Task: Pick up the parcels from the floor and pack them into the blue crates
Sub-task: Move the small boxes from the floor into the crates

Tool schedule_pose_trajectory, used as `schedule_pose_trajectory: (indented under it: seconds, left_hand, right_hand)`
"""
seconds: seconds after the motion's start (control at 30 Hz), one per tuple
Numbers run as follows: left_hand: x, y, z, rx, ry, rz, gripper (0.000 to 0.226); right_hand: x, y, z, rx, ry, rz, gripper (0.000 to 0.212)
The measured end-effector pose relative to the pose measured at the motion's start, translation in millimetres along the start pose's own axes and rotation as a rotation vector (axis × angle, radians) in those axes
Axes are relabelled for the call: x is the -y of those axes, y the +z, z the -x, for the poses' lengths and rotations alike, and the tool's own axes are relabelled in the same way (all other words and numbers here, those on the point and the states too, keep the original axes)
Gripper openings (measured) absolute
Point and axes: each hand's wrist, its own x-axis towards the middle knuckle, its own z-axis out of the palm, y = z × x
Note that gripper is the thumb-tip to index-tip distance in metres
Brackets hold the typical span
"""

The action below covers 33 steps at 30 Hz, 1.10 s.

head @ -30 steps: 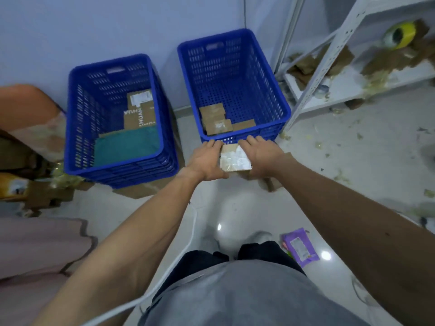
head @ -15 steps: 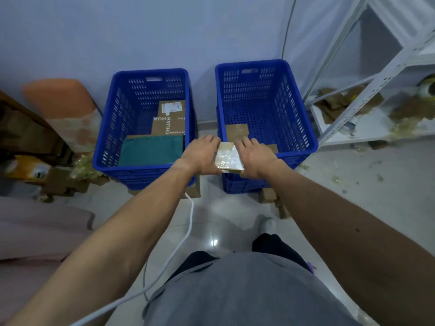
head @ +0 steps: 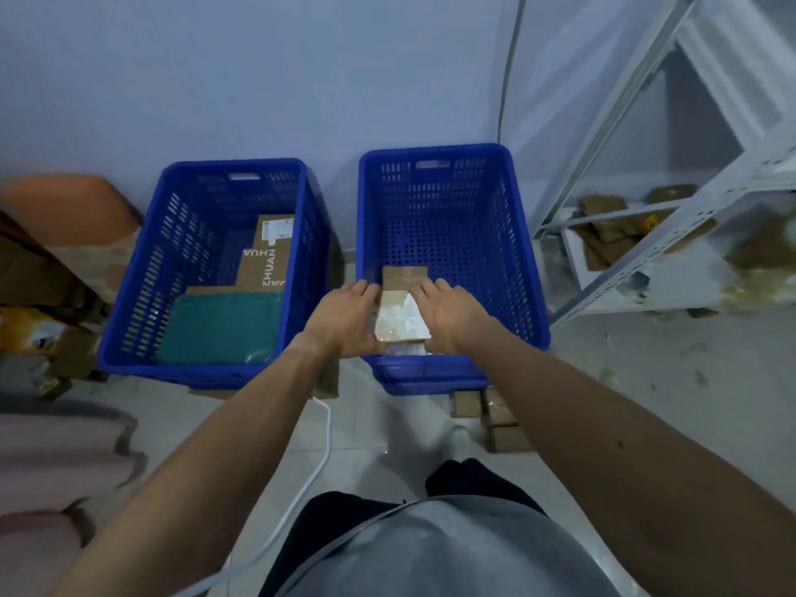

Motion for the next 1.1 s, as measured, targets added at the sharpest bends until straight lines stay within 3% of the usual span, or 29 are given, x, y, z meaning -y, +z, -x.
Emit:
schedule_pose_trajectory:
  seconds: [0.37, 0.63, 0.73, 1.1]
  left_hand:
    - [-49, 48, -120, 0.126, 0.037, -0.013, 0.086]
    - [-52, 120, -204, 0.354, 0.178, -0.044, 0.081]
    - [-54, 155, -225, 0.364, 0.248, -0.071, 0.081]
    - [-45, 287, -245, 0.433, 0.26, -0.094, 0.079]
  right_hand:
    - [-117, 36, -35, 0.151, 0.018, 0.029, 0.1]
    - [-169, 117, -69, 0.251, 0.103, -0.068, 0.105]
    - [-182, 149, -83, 0.296, 0.124, -0.031, 0.108]
    - [-179, 270, -129, 0.501, 0.1, 0.072, 0.084]
